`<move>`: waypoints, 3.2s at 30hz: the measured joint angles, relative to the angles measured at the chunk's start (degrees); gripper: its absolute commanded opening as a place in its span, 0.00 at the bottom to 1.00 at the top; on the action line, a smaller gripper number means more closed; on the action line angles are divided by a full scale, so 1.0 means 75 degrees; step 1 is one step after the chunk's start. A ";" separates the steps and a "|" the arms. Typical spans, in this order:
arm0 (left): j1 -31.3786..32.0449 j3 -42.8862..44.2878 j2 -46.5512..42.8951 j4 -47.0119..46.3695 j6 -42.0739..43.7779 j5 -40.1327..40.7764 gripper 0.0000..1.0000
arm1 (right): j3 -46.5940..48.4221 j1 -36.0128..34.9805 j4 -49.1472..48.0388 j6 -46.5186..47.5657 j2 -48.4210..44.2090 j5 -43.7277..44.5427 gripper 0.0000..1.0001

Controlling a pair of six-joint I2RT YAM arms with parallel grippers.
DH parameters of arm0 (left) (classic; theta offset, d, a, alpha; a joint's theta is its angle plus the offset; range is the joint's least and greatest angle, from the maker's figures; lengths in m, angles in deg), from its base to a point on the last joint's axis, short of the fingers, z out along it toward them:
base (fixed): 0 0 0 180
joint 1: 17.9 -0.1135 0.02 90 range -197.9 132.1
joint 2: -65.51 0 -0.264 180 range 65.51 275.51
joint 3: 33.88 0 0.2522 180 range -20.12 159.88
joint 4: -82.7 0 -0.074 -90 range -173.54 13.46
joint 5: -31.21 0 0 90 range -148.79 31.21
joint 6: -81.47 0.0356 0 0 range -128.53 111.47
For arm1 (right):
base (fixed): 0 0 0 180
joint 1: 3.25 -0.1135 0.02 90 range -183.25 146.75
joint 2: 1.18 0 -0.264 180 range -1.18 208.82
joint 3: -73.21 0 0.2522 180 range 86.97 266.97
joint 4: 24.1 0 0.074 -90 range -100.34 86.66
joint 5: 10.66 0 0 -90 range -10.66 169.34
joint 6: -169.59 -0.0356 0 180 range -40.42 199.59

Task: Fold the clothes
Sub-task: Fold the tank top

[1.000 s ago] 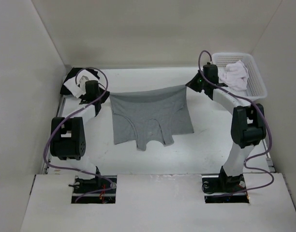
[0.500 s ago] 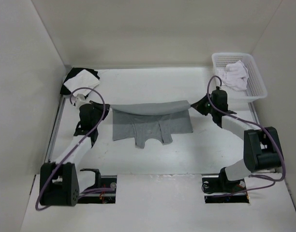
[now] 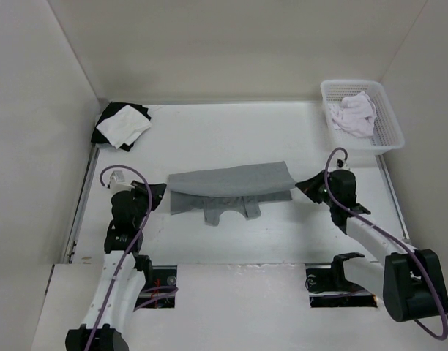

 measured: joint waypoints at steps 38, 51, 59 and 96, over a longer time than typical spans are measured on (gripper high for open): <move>0.1399 -0.0364 0.4232 -0.1751 -0.0149 0.1722 0.22 | -0.0122 -0.1588 0.0711 -0.0297 0.1003 0.0842 0.45; 0.0694 -0.0201 0.4068 -0.1859 0.0411 0.1635 0.24 | 0.0347 -0.1454 -0.0041 -0.0169 0.2241 0.0373 0.42; 0.1174 0.0082 0.3928 -0.2014 0.0525 0.1635 0.24 | 0.0353 -0.1478 -0.2072 -0.0941 0.3663 -0.0527 0.17; 0.2841 0.0178 0.3019 -0.2841 0.0050 0.1518 0.26 | 0.6977 -0.5651 0.3666 0.0562 0.4505 0.2891 0.24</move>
